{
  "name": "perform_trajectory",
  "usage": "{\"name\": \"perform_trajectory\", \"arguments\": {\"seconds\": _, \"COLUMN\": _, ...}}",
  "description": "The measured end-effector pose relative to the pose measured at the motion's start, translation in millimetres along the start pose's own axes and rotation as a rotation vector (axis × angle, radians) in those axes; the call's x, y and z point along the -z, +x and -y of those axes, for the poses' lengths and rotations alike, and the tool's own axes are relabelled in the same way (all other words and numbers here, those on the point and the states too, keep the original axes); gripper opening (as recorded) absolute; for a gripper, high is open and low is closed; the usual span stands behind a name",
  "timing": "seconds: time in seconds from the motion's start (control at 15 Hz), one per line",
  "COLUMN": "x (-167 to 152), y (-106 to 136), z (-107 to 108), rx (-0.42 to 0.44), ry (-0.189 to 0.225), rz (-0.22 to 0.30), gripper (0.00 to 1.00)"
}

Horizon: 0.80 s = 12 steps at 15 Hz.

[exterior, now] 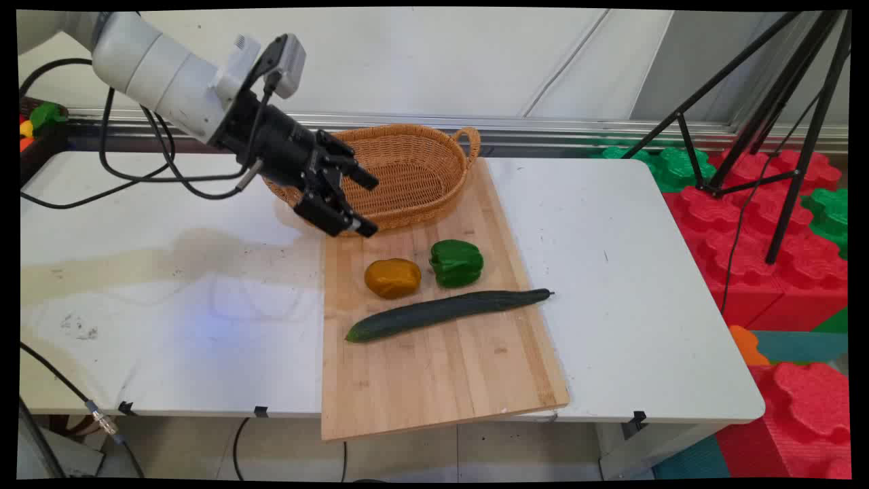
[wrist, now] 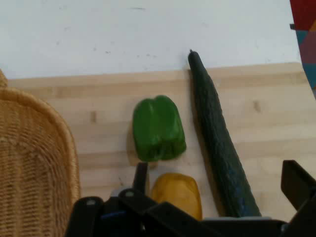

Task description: Pick up the cucumber from the cutting board

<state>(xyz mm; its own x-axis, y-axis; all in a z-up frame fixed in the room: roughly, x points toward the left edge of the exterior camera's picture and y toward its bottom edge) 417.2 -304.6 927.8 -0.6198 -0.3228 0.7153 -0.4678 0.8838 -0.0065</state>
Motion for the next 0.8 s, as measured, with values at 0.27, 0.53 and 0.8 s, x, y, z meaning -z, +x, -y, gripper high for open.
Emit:
{"name": "perform_trajectory", "arguments": {"seconds": 0.27, "x": -20.4, "y": -4.7, "z": -11.7, "rx": -0.012, "ry": -0.021, "rz": 0.048, "gripper": 1.00}}
{"name": "perform_trajectory", "arguments": {"seconds": 0.53, "x": -41.9, "y": -6.9, "z": -22.1, "rx": -0.019, "ry": -0.040, "rz": 0.082, "gripper": 1.00}}
{"name": "perform_trajectory", "arguments": {"seconds": 0.8, "x": -69.1, "y": -7.6, "z": -33.4, "rx": -0.017, "ry": -0.055, "rz": 0.122, "gripper": 1.00}}
